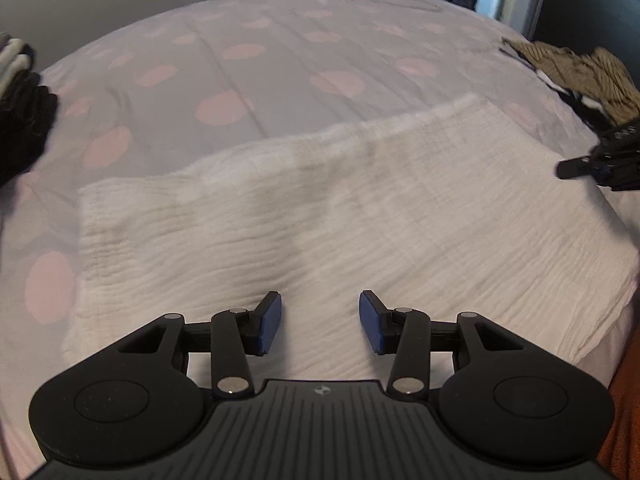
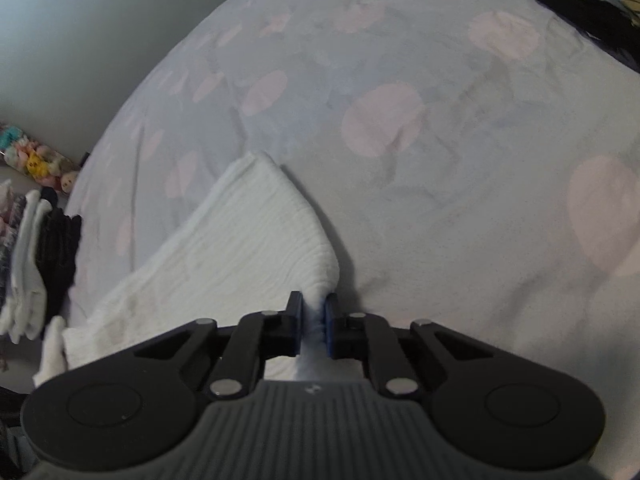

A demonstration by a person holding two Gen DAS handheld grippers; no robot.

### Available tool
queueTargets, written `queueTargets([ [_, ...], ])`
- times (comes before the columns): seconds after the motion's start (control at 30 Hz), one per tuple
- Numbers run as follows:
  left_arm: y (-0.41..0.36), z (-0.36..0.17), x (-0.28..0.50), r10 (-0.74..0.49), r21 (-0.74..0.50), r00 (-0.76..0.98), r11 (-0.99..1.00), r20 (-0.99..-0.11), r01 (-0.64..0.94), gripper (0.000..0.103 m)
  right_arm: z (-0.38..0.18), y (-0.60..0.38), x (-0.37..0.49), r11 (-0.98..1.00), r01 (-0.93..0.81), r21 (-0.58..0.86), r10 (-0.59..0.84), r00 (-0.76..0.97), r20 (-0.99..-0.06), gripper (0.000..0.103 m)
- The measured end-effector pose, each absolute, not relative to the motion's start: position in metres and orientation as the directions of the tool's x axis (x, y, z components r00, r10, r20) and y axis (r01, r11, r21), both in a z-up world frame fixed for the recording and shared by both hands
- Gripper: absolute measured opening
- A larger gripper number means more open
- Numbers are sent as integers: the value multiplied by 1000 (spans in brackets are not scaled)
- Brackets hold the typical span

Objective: Fold clothes

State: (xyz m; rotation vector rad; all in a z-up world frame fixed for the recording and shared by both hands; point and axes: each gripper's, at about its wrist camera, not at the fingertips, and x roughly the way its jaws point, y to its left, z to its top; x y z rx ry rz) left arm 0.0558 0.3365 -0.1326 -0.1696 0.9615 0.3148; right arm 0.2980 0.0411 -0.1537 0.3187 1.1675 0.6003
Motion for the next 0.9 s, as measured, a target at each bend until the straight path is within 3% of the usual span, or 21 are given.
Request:
queueTargets([
  [0.33, 418, -96, 1, 305, -151, 513, 728, -803, -669, 51, -58, 95, 256, 683, -398, 612, 719, 217, -661, 11],
  [0.53, 447, -113, -15, 240, -239, 485, 640, -841, -730, 51, -20, 177, 225, 644, -464, 608, 741, 180, -647, 11],
  [0.7, 462, -118, -23, 208, -280, 486, 603, -849, -747, 49, -17, 255, 193, 620, -527, 582, 734, 127, -667, 11],
  [0.9, 482, -122, -42, 192, -345, 507, 532, -840, -773, 48, -50, 332, 146, 570, -591, 571, 704, -7, -710, 10],
])
